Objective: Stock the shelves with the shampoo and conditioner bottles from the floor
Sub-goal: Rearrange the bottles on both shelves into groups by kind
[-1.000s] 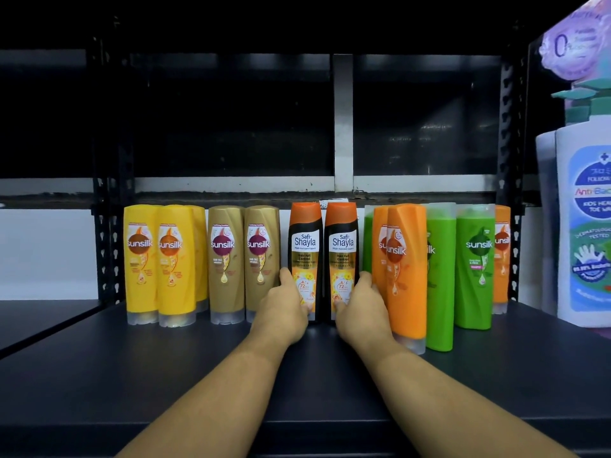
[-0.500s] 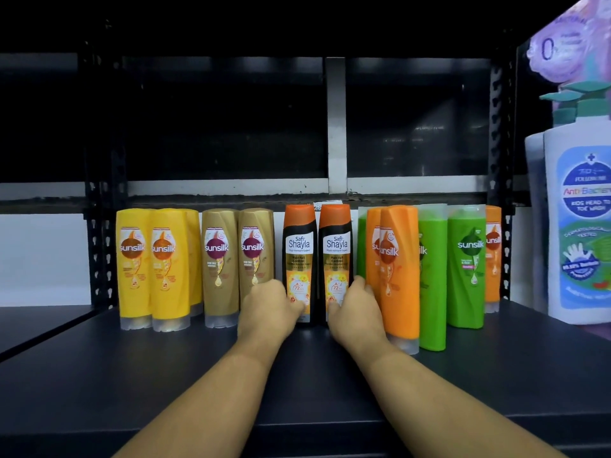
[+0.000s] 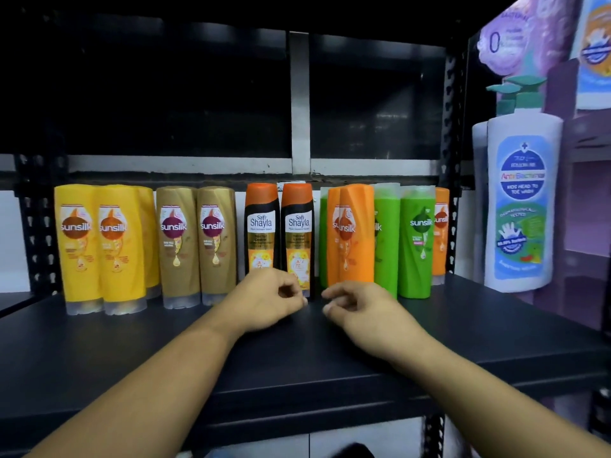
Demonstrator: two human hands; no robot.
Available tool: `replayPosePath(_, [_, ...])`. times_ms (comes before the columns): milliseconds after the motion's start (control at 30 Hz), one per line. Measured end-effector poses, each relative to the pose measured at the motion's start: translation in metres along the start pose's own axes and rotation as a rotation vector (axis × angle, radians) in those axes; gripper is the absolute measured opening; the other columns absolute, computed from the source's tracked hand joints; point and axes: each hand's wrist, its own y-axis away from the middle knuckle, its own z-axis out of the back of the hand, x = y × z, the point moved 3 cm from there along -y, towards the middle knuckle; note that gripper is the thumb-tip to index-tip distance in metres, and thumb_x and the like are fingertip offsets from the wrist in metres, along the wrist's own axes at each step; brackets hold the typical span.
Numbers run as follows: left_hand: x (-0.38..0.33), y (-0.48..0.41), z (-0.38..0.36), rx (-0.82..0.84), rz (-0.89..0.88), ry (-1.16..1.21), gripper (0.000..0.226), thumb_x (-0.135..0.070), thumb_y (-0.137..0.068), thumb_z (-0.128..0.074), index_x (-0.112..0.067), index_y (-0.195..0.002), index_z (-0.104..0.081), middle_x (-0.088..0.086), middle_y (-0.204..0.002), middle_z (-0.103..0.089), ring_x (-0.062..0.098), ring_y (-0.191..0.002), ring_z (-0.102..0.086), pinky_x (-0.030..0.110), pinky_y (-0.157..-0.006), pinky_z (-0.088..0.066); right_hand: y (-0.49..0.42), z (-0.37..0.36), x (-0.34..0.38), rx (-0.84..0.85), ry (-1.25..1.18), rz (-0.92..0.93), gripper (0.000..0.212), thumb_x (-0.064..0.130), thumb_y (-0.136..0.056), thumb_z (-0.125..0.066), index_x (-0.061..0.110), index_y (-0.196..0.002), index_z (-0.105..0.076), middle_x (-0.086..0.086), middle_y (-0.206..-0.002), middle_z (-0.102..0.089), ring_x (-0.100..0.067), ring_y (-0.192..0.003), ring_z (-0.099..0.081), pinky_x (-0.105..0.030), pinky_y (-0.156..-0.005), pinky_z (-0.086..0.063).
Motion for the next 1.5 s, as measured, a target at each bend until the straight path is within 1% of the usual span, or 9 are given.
replayPosePath(167, [-0.021,0.001,-0.005,-0.03,-0.021,0.142,0.017,-0.042,-0.09,-0.074,-0.035,-0.104,-0.068,-0.013,-0.098,-0.068,0.006,-0.085,-0.067,0.02,-0.077,-0.053,0.012,0.044,-0.013,-0.226,-0.052,-0.05,0.009,0.017,-0.091,-0.068,0.024,-0.096,-0.066,0.003,-0.083,-0.067,-0.01,-0.071,-0.063,-0.019,-0.061,-0.048])
replayPosePath(300, [-0.033,-0.016,-0.017,0.049,0.044,0.249,0.075,-0.069,-0.078,-0.072,-0.036,-0.139,-0.045,-0.01,-0.115,-0.063,0.01,-0.098,-0.068,0.031,-0.089,-0.058,0.003,0.063,-0.023,-0.401,-0.056,-0.058,0.033,0.017,-0.085,-0.075,0.025,-0.106,-0.051,0.006,-0.098,-0.054,-0.011,-0.087,-0.057,-0.028,-0.072,-0.049])
replayPosePath(400, [-0.042,-0.023,-0.035,0.11,0.084,0.274,0.108,-0.084,-0.06,-0.071,-0.039,-0.15,-0.03,-0.008,-0.122,-0.064,0.012,-0.107,-0.067,0.042,-0.095,-0.058,-0.009,0.06,-0.029,-0.349,-0.201,-0.103,0.057,0.006,-0.078,-0.079,0.027,-0.114,-0.041,0.007,-0.101,-0.056,-0.013,-0.093,-0.062,-0.043,-0.086,-0.058])
replayPosePath(533, [-0.062,-0.028,-0.048,0.12,0.081,0.243,0.101,-0.075,-0.069,-0.073,-0.034,-0.15,-0.029,-0.008,-0.141,-0.057,0.011,-0.117,-0.061,0.034,-0.103,-0.051,-0.013,0.055,-0.038,-0.24,-0.313,-0.105,0.059,0.003,-0.089,-0.07,0.036,-0.123,-0.034,0.015,-0.103,-0.058,-0.005,-0.095,-0.061,-0.044,-0.099,-0.054])
replayPosePath(633, [-0.073,-0.028,-0.051,0.094,0.092,0.2,0.089,-0.06,-0.082,-0.074,-0.03,-0.153,-0.027,-0.005,-0.141,-0.053,0.012,-0.118,-0.056,0.026,-0.096,-0.044,-0.01,0.059,-0.043,-0.222,-0.243,-0.114,0.056,0.007,-0.095,-0.063,0.039,-0.13,-0.034,0.007,-0.12,-0.062,-0.014,-0.107,-0.06,-0.041,-0.103,-0.05])
replayPosePath(733, [-0.08,-0.032,-0.058,0.059,0.09,0.186,0.086,-0.062,-0.08,-0.075,-0.03,-0.147,-0.032,-0.005,-0.142,-0.055,0.013,-0.119,-0.058,0.03,-0.102,-0.047,-0.003,0.074,-0.05,-0.22,-0.145,-0.124,0.058,0.009,-0.098,-0.057,0.03,-0.145,-0.029,0.005,-0.122,-0.056,-0.017,-0.108,-0.055,-0.032,-0.094,-0.046])
replayPosePath(933, [-0.115,-0.045,-0.087,-0.006,0.117,0.171,0.074,-0.062,-0.077,-0.078,-0.027,-0.131,-0.04,-0.006,-0.135,-0.057,0.019,-0.12,-0.058,0.035,-0.098,-0.048,0.012,0.113,-0.074,-0.312,-0.066,-0.177,0.054,0.007,-0.096,-0.057,0.028,-0.14,-0.032,-0.001,-0.122,-0.059,-0.022,-0.109,-0.058,-0.039,-0.095,-0.05])
replayPosePath(1100, [-0.139,-0.053,-0.111,-0.057,0.139,0.095,0.068,-0.06,-0.08,-0.077,-0.024,-0.127,-0.043,0.0,-0.131,-0.059,0.024,-0.118,-0.06,0.04,-0.097,-0.05,0.016,0.134,-0.09,-0.357,-0.037,-0.18,0.053,0.005,-0.097,-0.056,0.026,-0.14,-0.034,0.003,-0.112,-0.058,-0.018,-0.103,-0.055,-0.031,-0.086,-0.043])
replayPosePath(1500, [-0.145,-0.05,-0.121,-0.047,0.123,0.147,0.067,-0.056,-0.082,-0.076,-0.024,-0.134,-0.048,-0.001,-0.122,-0.063,0.02,-0.11,-0.062,0.036,-0.091,-0.052,0.017,0.139,-0.107,-0.522,-0.205,-0.21,0.055,0.007,-0.097,-0.059,0.03,-0.141,-0.038,0.002,-0.118,-0.064,-0.022,-0.107,-0.062,-0.05,-0.098,-0.053])
